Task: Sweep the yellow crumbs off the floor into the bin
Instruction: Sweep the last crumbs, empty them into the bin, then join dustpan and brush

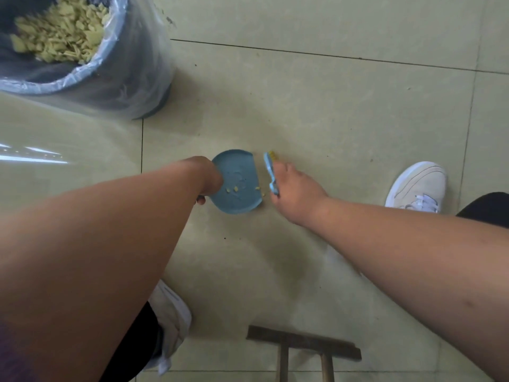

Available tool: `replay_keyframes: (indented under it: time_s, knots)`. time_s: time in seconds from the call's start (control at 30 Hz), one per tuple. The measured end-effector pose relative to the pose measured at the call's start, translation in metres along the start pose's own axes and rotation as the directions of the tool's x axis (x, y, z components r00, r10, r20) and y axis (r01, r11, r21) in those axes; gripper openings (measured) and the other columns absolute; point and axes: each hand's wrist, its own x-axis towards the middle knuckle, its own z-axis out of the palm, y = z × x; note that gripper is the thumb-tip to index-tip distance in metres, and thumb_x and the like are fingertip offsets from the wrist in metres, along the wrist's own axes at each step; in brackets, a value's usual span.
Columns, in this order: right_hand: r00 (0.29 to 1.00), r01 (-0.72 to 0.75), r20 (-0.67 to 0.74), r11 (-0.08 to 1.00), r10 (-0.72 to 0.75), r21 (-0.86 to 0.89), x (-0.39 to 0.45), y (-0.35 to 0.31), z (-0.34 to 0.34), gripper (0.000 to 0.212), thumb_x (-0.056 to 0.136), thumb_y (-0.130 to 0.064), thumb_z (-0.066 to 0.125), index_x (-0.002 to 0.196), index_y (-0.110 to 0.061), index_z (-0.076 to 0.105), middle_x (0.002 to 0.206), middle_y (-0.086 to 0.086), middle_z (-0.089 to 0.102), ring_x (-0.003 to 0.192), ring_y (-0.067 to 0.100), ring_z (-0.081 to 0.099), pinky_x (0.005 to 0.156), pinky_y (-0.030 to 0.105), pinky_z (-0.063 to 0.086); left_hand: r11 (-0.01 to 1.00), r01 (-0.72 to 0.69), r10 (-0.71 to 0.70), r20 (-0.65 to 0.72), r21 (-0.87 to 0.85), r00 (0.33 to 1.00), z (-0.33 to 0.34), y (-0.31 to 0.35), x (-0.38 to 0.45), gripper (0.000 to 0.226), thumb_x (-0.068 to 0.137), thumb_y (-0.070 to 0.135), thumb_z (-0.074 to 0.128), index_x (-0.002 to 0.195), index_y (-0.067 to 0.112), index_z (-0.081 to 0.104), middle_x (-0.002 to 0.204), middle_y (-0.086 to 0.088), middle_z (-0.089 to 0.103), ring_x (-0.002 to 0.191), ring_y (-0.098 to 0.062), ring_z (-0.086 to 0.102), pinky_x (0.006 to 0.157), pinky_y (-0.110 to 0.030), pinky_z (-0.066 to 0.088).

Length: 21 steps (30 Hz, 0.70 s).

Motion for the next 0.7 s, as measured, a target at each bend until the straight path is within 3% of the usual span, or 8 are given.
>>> replay_keyframes:
  time_s: [0.13, 0.23, 0.33, 0.47, 0.53, 0.63, 0.7]
  knots:
    - [0.987, 0.13, 0.073, 0.976, -0.145, 0.175, -0.007, -0.039, 0.013, 0.051, 0.097, -0.021, 0.053, 0.144, -0.008, 0.037, 0.132, 0.022, 0.052, 0.109, 0.042, 0.059, 0.088, 0.044, 0.045, 0.999, -0.011, 0.011, -0.005, 0.043, 1.0, 0.004, 0.002, 0.001, 0.031, 0.102, 0.016, 0.052, 0.11, -0.008, 0.068, 0.066, -0.017, 0.071, 0.058, -0.029, 0.059, 0.068, -0.036, 0.051]
    - [0.978, 0.182, 0.053, 0.946, -0.203, 0.27, -0.008, -0.049, 0.009, 0.026, 0.094, -0.018, 0.053, 0.118, -0.011, 0.047, 0.107, 0.013, 0.054, 0.094, 0.037, 0.056, 0.074, 0.036, 0.038, 0.995, -0.025, 0.025, 0.005, 0.093, 1.0, 0.003, 0.0, 0.003, 0.025, 0.105, 0.013, 0.054, 0.104, -0.005, 0.071, 0.068, -0.013, 0.07, 0.052, -0.025, 0.058, 0.066, -0.032, 0.051]
    - [0.991, 0.134, -0.048, 0.925, -0.125, 0.355, -0.001, -0.041, -0.011, 0.012, 0.086, -0.023, 0.051, 0.094, -0.022, 0.041, 0.087, 0.004, 0.052, 0.079, 0.03, 0.05, 0.068, 0.033, 0.035, 0.992, -0.073, 0.079, -0.056, 0.105, 0.995, 0.001, -0.005, 0.008, 0.034, 0.107, 0.017, 0.057, 0.075, 0.007, 0.063, 0.068, -0.006, 0.065, 0.054, -0.019, 0.06, 0.053, -0.027, 0.05]
    - [0.976, -0.002, -0.207, 0.95, 0.07, 0.312, 0.014, -0.006, -0.045, 0.012, 0.087, -0.017, 0.052, 0.092, -0.019, 0.041, 0.08, 0.008, 0.053, 0.073, 0.032, 0.05, 0.063, 0.035, 0.038, 0.99, -0.062, 0.074, -0.101, 0.125, 0.992, -0.003, -0.015, 0.01, 0.04, 0.106, 0.023, 0.059, 0.069, 0.008, 0.059, 0.066, -0.006, 0.062, 0.053, -0.019, 0.058, 0.055, -0.031, 0.05]
    - [0.959, -0.073, -0.251, 0.971, 0.131, 0.227, 0.018, 0.019, -0.056, 0.011, 0.087, -0.017, 0.051, 0.094, -0.017, 0.043, 0.083, 0.01, 0.053, 0.076, 0.034, 0.051, 0.065, 0.034, 0.035, 0.984, -0.062, 0.082, -0.114, 0.165, 0.99, -0.005, -0.021, 0.008, 0.04, 0.107, 0.031, 0.057, 0.076, 0.006, 0.061, 0.073, -0.008, 0.067, 0.061, -0.023, 0.064, 0.067, -0.035, 0.053]
    - [0.955, -0.182, -0.216, 0.977, 0.202, 0.109, 0.013, 0.048, -0.057, 0.014, 0.086, -0.019, 0.051, 0.095, -0.014, 0.042, 0.087, 0.011, 0.053, 0.083, 0.038, 0.055, 0.067, 0.036, 0.036, 0.968, -0.047, 0.085, -0.146, 0.246, 0.986, -0.004, -0.032, 0.002, 0.046, 0.105, 0.045, 0.054, 0.115, 0.001, 0.065, 0.097, -0.014, 0.069, 0.091, -0.033, 0.07, 0.079, -0.038, 0.054]
    - [0.96, -0.208, -0.179, 0.977, 0.214, 0.049, 0.005, 0.057, -0.047, 0.015, 0.087, -0.019, 0.052, 0.096, -0.015, 0.041, 0.093, 0.017, 0.056, 0.089, 0.041, 0.059, 0.068, 0.037, 0.038, 0.955, -0.043, 0.092, -0.153, 0.294, 0.984, -0.003, -0.04, -0.001, 0.045, 0.104, 0.042, 0.056, 0.125, 0.003, 0.063, 0.097, -0.013, 0.066, 0.092, -0.033, 0.066, 0.079, -0.038, 0.053]
